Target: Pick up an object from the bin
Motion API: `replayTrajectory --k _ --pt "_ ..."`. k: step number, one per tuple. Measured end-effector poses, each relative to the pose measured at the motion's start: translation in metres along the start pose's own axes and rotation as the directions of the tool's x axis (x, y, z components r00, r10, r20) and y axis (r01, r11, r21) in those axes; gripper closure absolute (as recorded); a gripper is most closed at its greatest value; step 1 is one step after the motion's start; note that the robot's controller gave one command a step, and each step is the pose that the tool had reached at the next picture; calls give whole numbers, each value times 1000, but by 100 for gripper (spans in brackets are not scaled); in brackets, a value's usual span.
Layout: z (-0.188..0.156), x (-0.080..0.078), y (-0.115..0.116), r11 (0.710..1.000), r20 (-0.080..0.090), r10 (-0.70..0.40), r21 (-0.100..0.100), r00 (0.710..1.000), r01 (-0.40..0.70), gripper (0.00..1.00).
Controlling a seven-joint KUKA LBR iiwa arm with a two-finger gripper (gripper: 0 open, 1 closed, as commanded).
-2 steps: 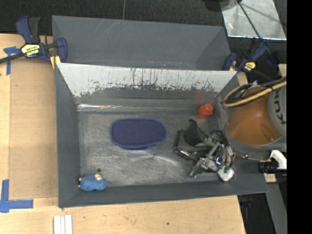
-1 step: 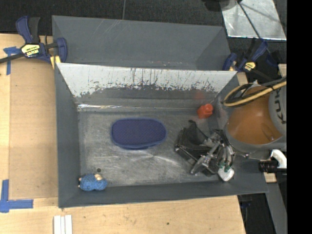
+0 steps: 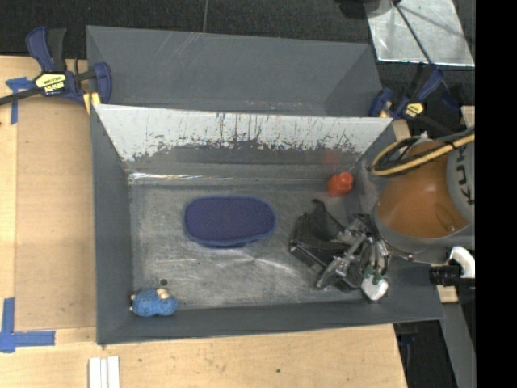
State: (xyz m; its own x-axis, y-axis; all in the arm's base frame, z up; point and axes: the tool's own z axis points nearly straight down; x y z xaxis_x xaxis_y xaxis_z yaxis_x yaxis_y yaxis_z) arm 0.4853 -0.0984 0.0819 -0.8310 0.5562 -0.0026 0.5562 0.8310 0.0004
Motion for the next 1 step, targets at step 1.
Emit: replayTrajectory --k 1 --pt "-107 -1 -1 1000 2 -3 0 1000 3 100"
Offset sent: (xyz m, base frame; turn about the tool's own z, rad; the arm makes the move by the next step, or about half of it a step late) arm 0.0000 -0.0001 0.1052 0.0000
